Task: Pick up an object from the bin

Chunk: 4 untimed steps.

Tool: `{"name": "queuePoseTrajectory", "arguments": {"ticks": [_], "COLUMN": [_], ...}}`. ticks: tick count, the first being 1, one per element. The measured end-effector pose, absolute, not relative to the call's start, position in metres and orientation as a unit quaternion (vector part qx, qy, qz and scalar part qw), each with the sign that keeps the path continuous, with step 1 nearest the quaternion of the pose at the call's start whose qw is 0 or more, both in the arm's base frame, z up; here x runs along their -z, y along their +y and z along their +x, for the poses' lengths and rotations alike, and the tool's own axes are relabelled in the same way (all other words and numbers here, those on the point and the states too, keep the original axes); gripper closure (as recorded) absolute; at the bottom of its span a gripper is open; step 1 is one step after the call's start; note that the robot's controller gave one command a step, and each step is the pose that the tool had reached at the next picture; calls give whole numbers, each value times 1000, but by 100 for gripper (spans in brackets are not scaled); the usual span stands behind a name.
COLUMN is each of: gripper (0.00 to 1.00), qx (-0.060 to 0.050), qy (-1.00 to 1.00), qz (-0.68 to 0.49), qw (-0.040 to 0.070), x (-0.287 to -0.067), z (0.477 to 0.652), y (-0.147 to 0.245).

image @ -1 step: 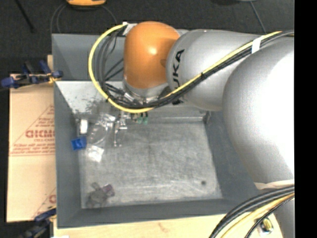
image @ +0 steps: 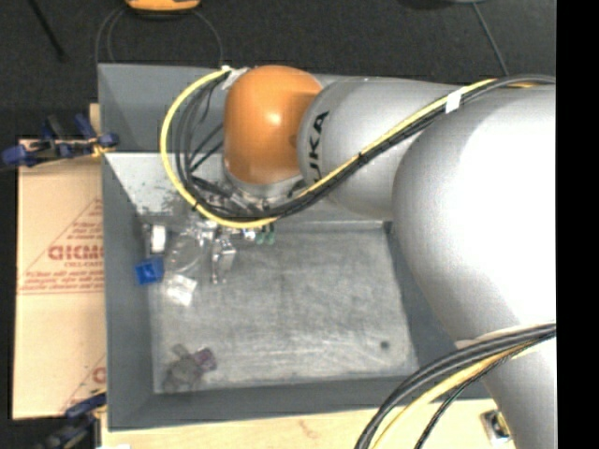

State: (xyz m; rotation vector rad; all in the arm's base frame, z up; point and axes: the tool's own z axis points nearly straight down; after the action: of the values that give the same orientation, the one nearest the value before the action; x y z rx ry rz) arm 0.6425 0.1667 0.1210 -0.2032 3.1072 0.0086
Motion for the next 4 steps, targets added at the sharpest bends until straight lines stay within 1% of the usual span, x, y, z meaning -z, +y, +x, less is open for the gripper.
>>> {"name": "queuePoseTrajectory", "arguments": {"ticks": [1,2,3,4], "gripper": [0,0,0,0], "qx": [-2,-3,-4,-4], "qy": [995,997,996,997], "qz": [-99,-80,-94,-80], "qw": [15,12,14,15], "x": [-115,-121,-117,-114], "z": [640,604,613,612], "y": [164,175,179,181]}}
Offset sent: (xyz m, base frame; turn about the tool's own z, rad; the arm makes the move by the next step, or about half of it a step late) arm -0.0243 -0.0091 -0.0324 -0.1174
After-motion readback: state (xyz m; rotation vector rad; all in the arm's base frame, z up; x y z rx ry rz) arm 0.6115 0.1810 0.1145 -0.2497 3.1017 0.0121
